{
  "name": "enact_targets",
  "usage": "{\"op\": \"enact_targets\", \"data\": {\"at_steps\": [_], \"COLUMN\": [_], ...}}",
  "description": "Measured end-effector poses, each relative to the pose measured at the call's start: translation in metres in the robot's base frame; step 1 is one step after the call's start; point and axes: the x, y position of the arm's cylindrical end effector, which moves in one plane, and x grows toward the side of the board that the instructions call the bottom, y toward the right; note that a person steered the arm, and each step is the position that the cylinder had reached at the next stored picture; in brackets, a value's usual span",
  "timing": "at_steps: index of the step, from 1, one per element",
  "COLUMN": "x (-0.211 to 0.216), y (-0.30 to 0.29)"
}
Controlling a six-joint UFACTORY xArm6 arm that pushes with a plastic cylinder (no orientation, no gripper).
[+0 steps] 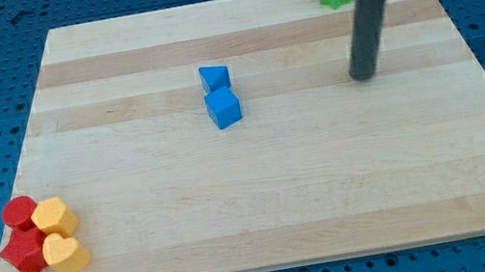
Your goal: Move your arm towards the bottom center
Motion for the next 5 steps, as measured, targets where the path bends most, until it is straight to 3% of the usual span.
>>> {"op": "enact_targets", "data": {"at_steps": [2,3,5], "x": [0.142,0.184,0.194], "y": [-0.076,-0.149,-0.259]}}
